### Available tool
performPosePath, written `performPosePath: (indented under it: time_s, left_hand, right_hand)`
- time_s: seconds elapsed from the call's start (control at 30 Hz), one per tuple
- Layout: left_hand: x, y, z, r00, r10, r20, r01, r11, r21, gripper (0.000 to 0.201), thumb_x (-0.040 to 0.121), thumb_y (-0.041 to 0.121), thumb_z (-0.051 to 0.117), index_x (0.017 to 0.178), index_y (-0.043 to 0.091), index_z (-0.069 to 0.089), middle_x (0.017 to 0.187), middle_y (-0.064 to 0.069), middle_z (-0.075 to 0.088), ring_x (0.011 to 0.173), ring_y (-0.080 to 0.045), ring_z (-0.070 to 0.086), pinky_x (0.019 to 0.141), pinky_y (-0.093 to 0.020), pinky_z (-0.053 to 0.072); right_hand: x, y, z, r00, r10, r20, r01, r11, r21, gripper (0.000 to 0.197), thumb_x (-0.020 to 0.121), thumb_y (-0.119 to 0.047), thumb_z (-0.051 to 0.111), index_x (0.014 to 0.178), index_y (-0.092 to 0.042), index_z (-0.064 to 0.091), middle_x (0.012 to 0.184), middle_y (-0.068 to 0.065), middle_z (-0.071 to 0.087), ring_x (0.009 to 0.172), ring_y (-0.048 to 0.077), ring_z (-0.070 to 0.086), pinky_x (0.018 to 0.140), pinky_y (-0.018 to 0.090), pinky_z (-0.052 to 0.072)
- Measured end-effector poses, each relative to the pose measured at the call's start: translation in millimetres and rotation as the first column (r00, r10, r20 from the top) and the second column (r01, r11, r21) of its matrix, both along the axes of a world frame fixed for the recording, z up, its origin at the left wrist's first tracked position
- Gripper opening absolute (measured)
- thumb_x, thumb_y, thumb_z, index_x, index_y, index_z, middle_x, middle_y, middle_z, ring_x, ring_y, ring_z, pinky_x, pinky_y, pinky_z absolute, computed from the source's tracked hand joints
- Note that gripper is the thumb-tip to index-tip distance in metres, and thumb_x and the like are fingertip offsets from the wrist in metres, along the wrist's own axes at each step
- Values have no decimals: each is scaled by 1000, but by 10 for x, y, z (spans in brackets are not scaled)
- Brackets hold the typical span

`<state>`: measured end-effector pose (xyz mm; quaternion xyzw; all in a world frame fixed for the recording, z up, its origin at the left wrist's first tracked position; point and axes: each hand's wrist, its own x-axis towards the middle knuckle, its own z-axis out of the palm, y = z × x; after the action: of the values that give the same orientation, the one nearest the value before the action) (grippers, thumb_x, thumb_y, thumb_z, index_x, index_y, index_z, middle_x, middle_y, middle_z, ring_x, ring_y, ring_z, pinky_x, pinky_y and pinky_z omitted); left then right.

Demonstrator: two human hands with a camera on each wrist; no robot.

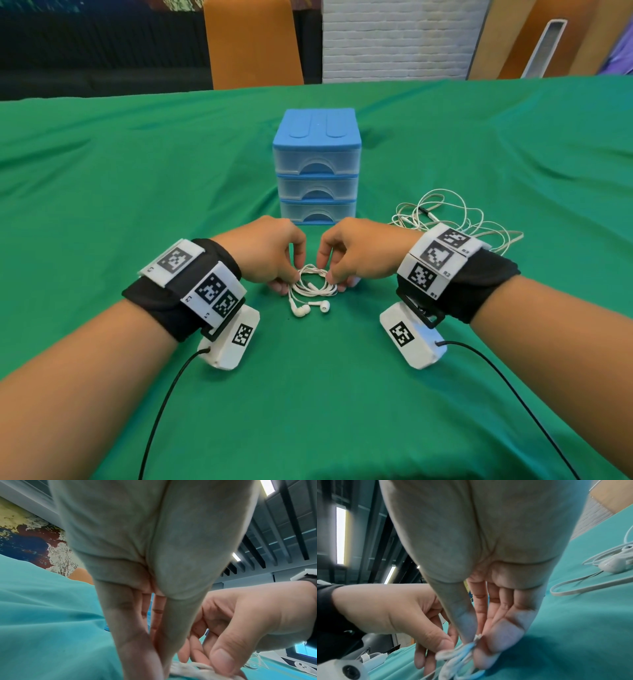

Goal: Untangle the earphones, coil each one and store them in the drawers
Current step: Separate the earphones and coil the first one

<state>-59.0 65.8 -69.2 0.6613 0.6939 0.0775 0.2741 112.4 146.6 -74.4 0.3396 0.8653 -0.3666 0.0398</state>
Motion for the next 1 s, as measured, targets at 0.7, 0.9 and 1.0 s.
performPosePath:
  time_s: [0.7,0.9,1.0]
  left_hand:
    - [258,236,435,950,-142,-279,180,977,117,7,92,25,69,94,24,76,86,5,74,49,11,55,53,-17,43]
    - [204,93,292,934,-199,-296,204,979,-13,2,85,30,78,84,29,79,68,19,69,68,2,61,65,-18,45]
    - [196,64,243,933,-212,-292,210,977,-36,6,83,27,81,79,31,78,60,22,66,63,4,59,63,-16,43]
  right_hand:
    - [956,379,314,974,-189,-127,211,958,192,9,89,-13,70,92,-21,73,73,-5,70,64,12,70,56,22,48]
    - [557,20,247,987,-2,-161,22,993,119,14,97,-23,61,101,-18,74,81,-1,71,64,14,72,54,17,47]
    - [309,-95,184,991,30,-127,-10,987,160,11,94,-27,66,91,-19,71,80,1,74,63,13,74,56,16,50]
